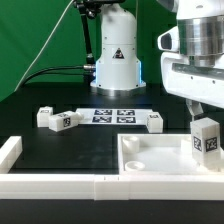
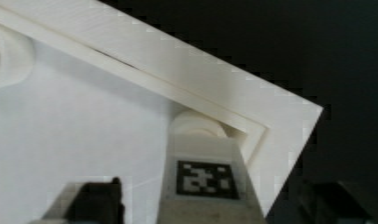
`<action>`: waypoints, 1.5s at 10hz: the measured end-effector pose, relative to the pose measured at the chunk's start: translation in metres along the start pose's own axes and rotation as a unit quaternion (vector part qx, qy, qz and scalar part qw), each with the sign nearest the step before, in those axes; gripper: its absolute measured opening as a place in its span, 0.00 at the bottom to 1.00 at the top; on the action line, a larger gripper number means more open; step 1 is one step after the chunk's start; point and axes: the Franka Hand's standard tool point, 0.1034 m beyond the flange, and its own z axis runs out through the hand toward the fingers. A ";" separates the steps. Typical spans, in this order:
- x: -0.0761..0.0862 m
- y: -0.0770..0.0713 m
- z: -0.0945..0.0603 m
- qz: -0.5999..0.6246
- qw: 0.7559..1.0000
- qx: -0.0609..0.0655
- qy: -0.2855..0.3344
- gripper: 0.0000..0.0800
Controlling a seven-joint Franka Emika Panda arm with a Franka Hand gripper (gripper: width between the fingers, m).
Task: Assemble one leg
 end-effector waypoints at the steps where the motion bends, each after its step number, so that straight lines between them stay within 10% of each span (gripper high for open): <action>1: -0.002 0.000 0.001 -0.091 0.996 0.000 0.000 0.75; 9: 0.004 0.003 0.001 -0.498 0.867 -0.003 0.000 0.81; 12: 0.005 0.003 0.001 -0.514 0.858 -0.003 0.000 0.76; 15: 0.008 0.005 0.001 -0.511 0.859 -0.004 0.001 0.37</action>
Offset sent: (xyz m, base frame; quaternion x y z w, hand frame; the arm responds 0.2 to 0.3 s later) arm 0.0019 -0.0061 -0.0028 0.0109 -0.0182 -0.3003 0.9536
